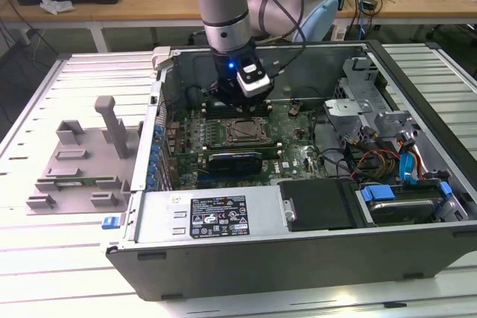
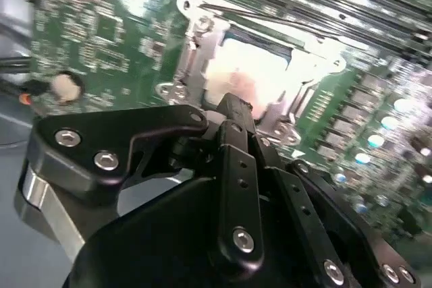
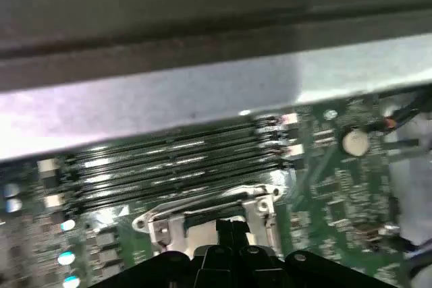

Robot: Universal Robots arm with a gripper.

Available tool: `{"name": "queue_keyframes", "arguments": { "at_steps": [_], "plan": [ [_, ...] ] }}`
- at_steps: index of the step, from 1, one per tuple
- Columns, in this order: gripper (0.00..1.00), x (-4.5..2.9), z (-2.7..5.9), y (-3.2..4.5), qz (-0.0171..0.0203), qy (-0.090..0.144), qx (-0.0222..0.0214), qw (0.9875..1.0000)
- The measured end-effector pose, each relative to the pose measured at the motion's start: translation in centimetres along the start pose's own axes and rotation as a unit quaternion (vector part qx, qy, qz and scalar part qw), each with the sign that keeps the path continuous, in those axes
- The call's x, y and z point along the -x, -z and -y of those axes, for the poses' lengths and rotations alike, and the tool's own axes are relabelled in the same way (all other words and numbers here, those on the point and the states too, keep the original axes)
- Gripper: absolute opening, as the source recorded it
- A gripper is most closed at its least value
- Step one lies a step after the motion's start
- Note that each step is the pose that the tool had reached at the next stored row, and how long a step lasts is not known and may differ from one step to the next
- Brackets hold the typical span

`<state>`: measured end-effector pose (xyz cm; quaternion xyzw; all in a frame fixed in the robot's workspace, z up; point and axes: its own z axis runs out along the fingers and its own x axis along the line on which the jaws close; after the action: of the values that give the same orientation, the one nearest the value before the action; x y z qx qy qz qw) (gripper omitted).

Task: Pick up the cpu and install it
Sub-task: 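Install the first cpu locking lever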

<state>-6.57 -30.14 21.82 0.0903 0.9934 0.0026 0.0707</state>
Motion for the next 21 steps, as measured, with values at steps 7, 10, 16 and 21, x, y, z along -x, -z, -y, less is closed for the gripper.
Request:
{"name": "queue_keyframes", "arguments": {
  "at_steps": [7, 10, 16, 21],
  "plan": [
    [0.11, 2.02, 0.70, -0.29, -0.0420, 0.010, -0.0060, 0.9991],
    [0.11, 2.03, 0.82, -0.34, -0.0422, 0.032, -0.0037, 0.9986],
    [0.11, 2.06, 1.35, -0.41, -0.0426, 0.076, 0.0004, 0.9962],
    [0.11, 2.15, 2.09, -0.31, -0.0427, 0.076, 0.0004, 0.9962]
  ]
}}
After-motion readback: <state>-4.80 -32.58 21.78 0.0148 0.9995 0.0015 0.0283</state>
